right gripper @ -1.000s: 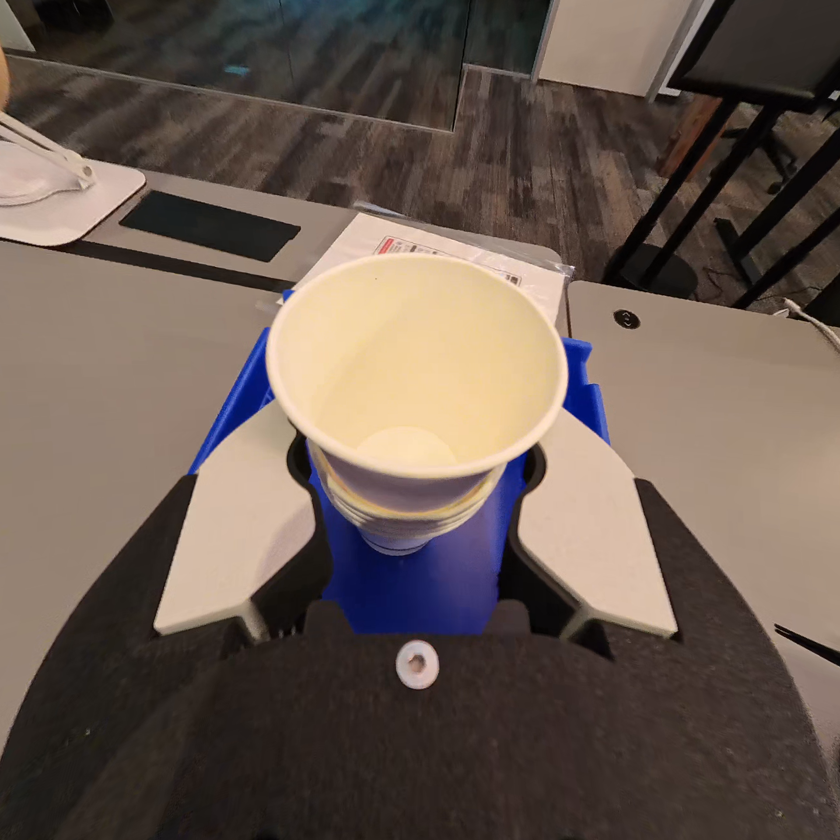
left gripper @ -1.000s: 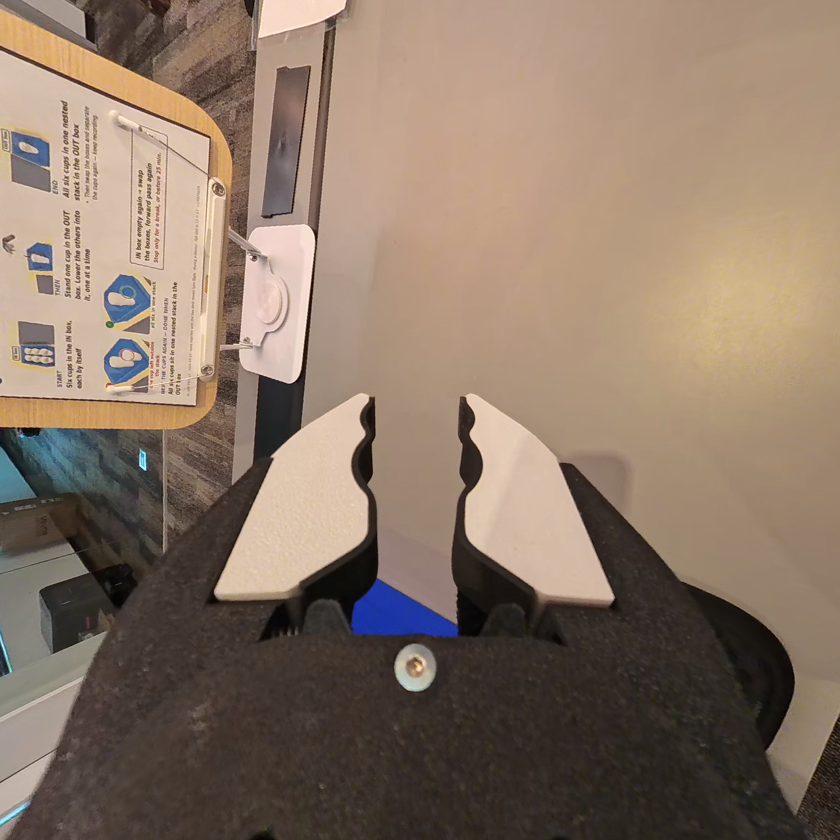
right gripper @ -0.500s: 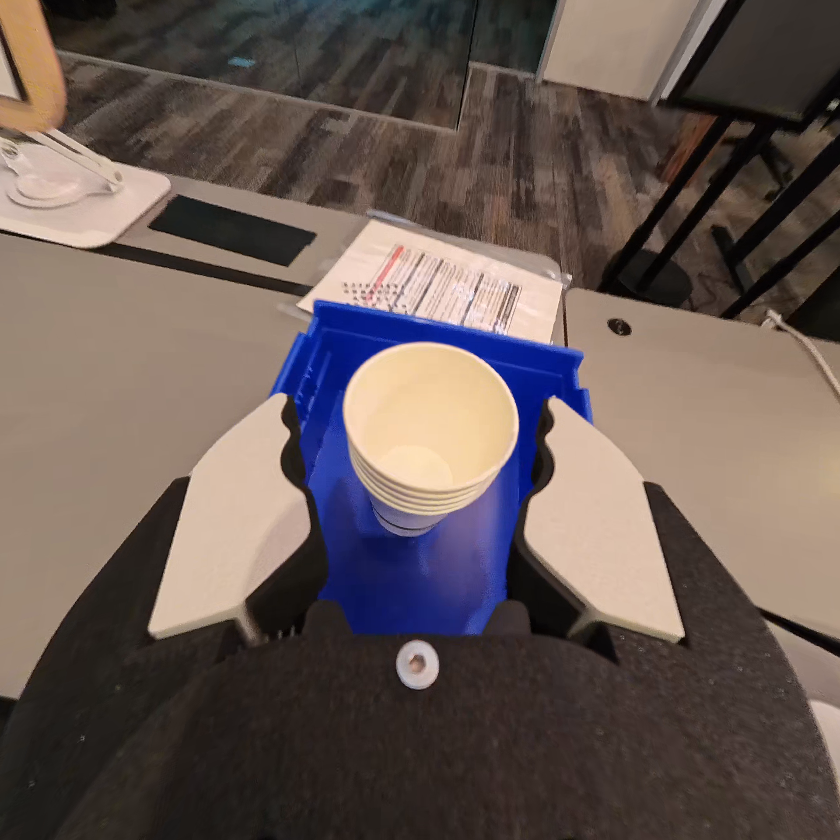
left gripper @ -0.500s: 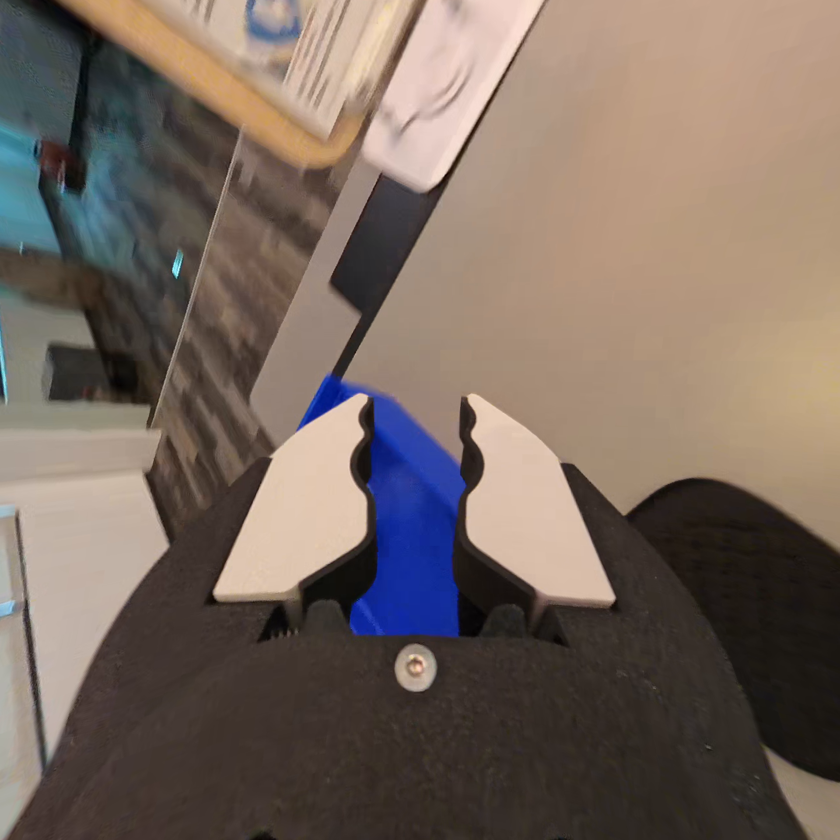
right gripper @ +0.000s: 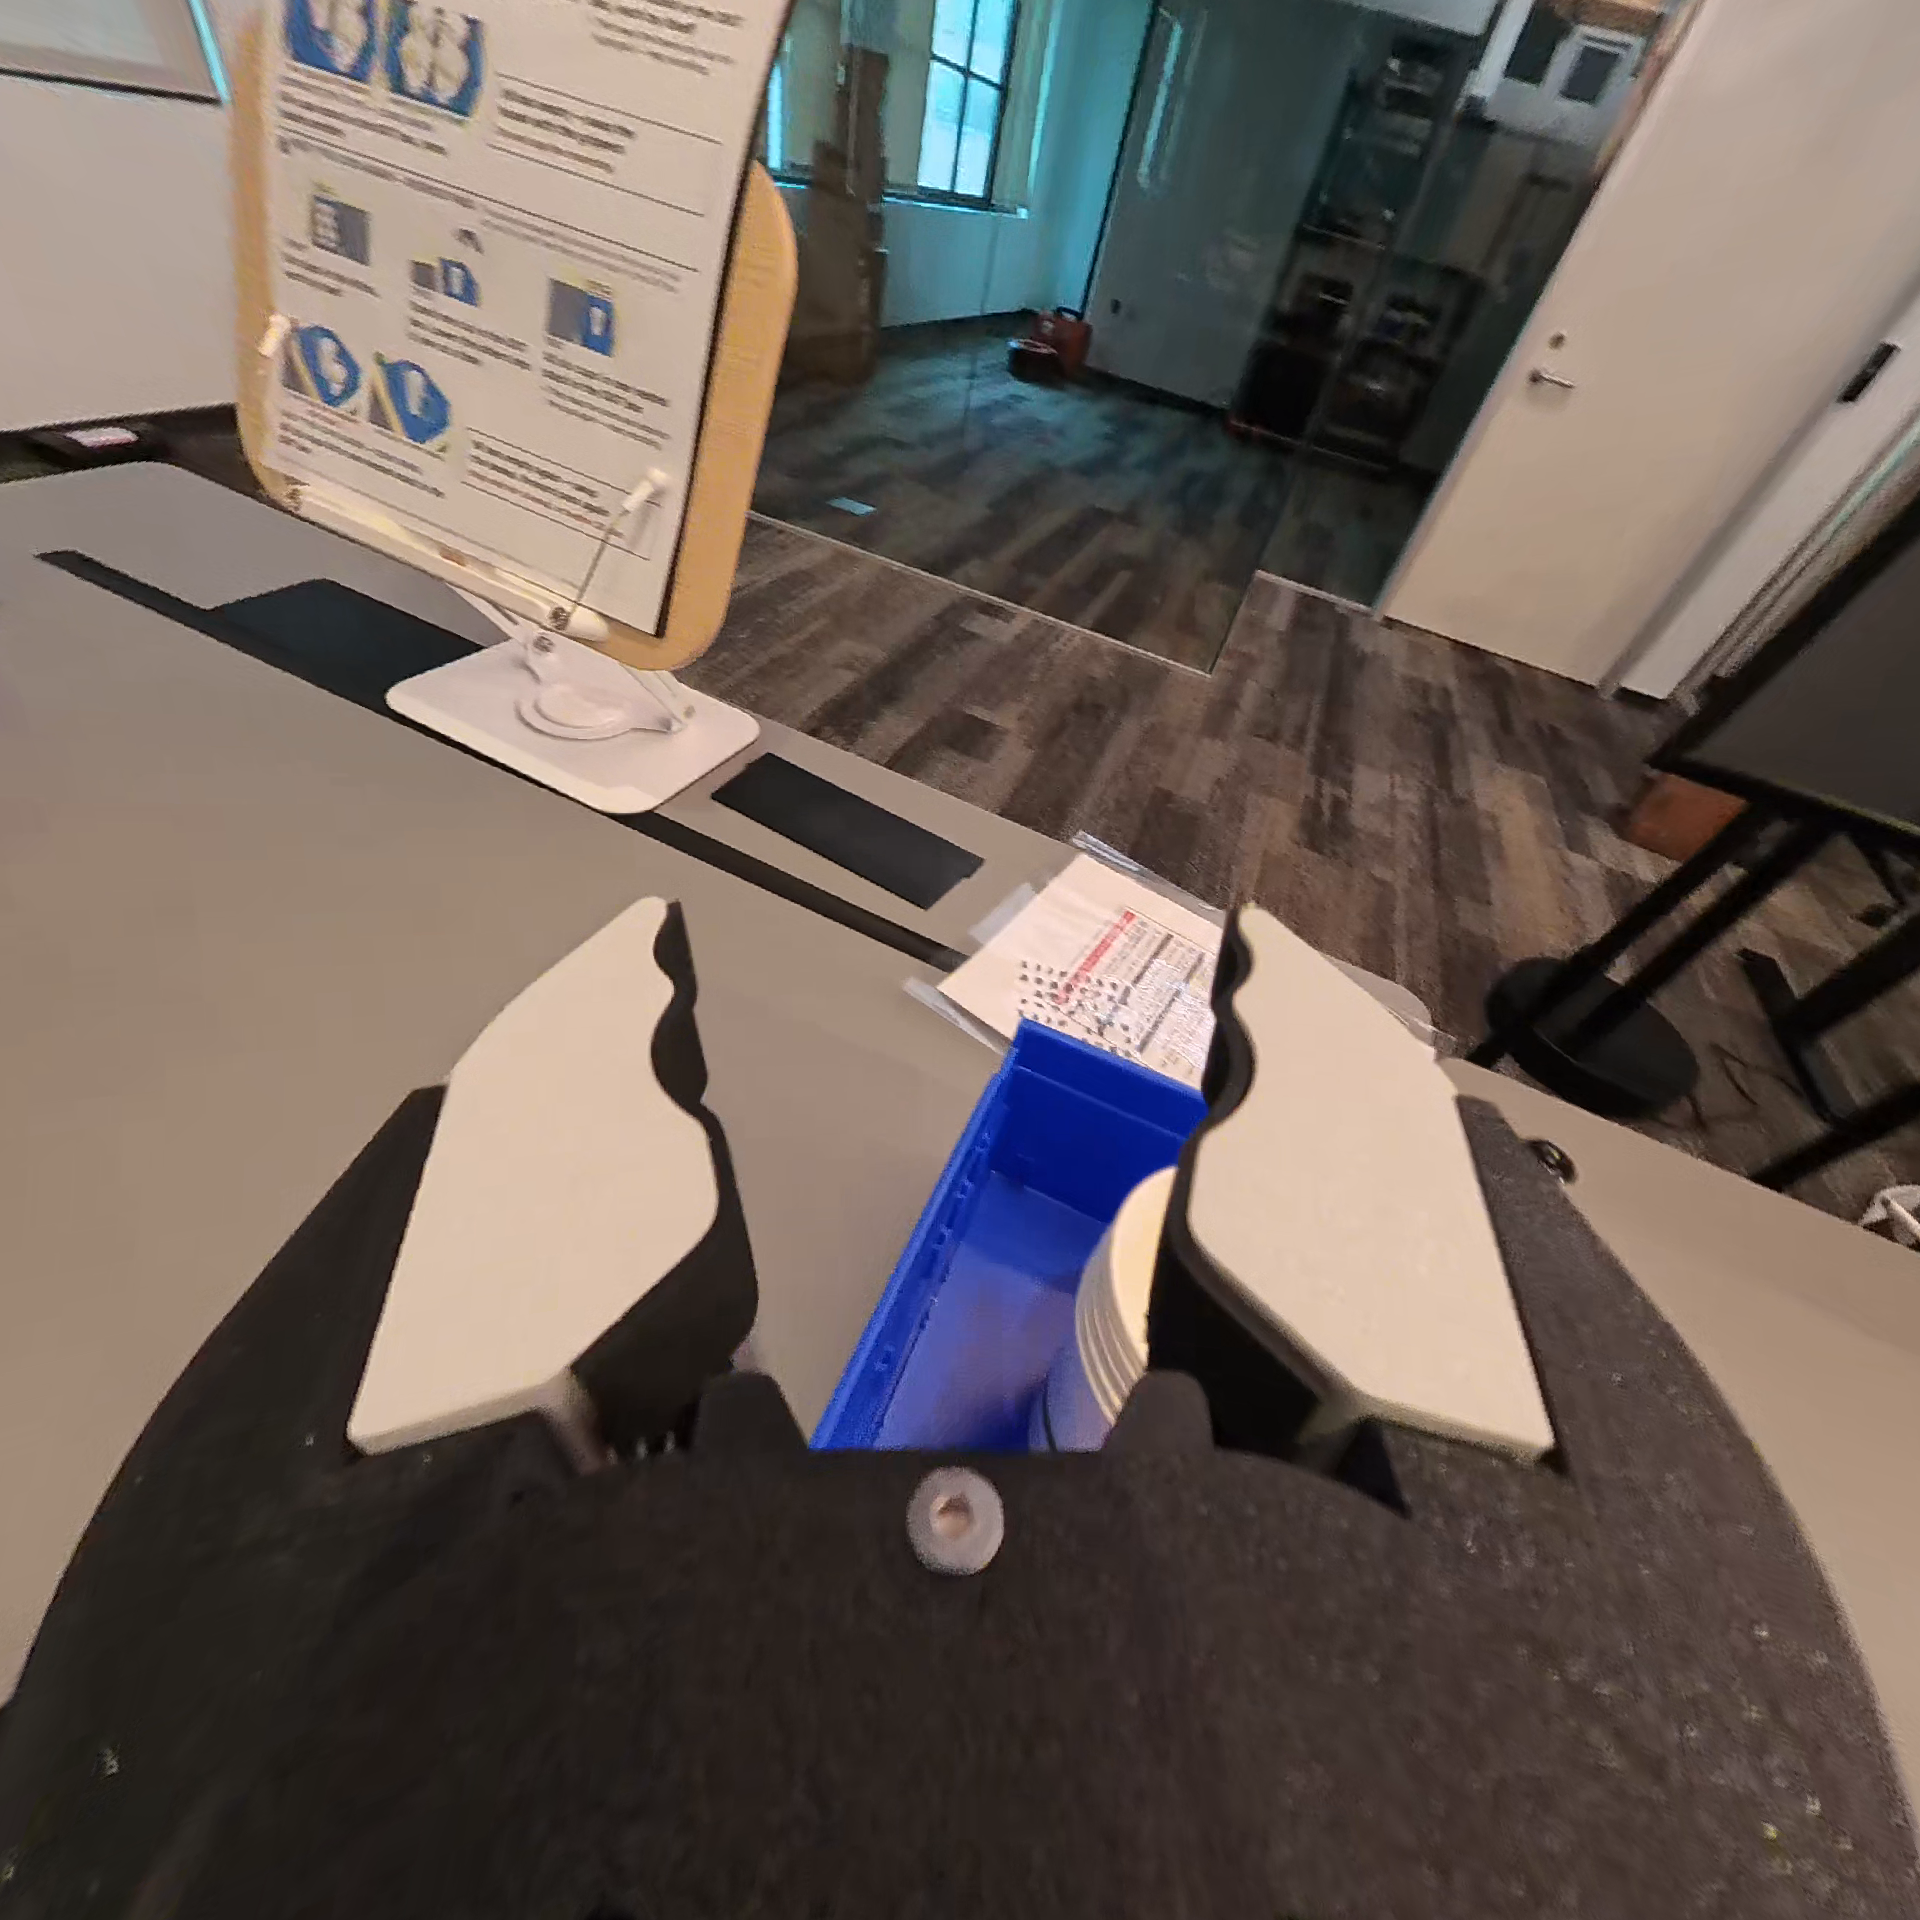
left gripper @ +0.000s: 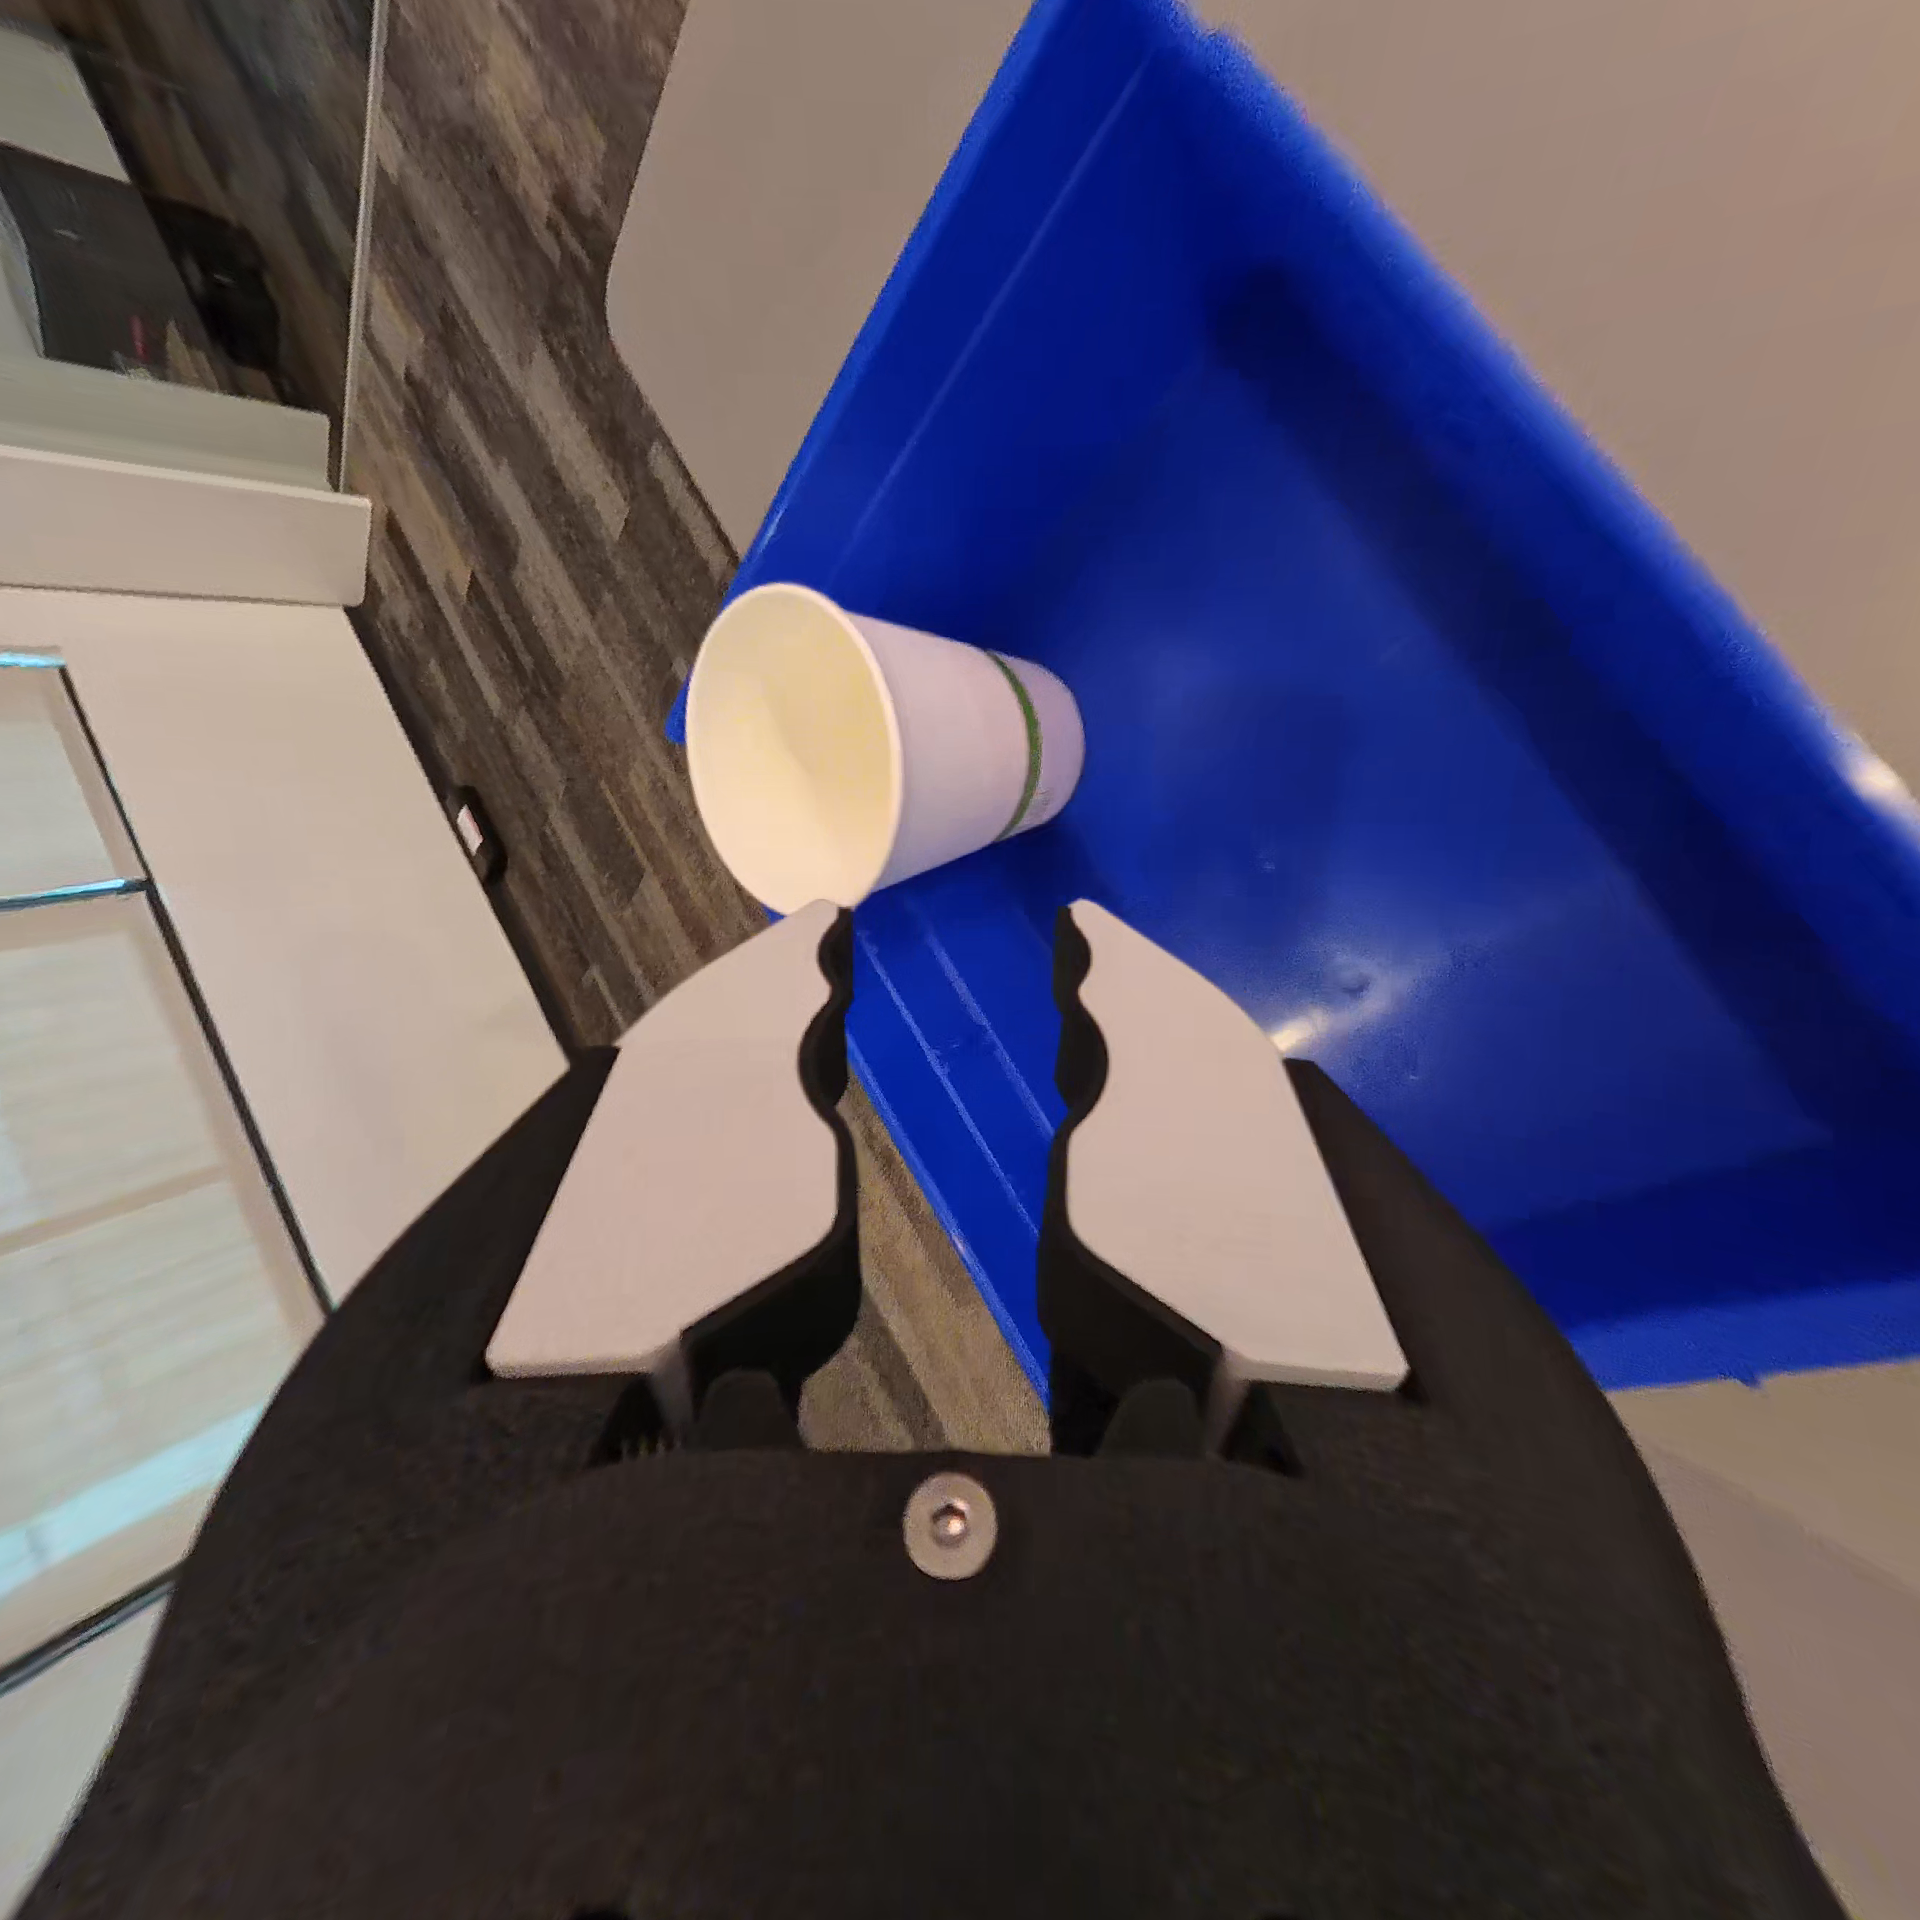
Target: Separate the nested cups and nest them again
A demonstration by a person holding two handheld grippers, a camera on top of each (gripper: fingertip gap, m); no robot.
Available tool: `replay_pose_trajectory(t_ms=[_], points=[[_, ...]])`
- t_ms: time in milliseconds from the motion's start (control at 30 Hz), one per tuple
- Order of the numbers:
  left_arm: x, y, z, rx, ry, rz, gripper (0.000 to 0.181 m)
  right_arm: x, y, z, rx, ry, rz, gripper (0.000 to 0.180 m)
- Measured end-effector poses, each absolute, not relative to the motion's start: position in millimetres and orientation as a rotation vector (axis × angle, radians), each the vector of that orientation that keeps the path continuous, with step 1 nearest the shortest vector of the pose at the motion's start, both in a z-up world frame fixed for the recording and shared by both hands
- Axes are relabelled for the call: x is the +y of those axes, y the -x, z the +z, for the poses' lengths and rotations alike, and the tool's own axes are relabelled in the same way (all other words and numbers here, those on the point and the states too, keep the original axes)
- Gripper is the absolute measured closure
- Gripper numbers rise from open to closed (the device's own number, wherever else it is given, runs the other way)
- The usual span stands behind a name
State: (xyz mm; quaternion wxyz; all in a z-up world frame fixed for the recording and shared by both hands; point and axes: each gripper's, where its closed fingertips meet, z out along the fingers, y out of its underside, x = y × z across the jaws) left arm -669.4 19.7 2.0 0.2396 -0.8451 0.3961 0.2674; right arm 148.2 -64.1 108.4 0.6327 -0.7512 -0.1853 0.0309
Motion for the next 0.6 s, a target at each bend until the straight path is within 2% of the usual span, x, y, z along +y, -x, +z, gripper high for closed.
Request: replay_pose_trajectory(t_ms=[233, 600], points=[[53, 686, -29, 1.137, 2.379, 0.795, 0.146, -66, -124, 114, -0.498, 1.695, 0.117, 0.087], [74, 680, -68, 1.293, 2.498, 0.662, 0.15, -59, -112, 106, -0.529, 1.723, 0.159, 0.089]])
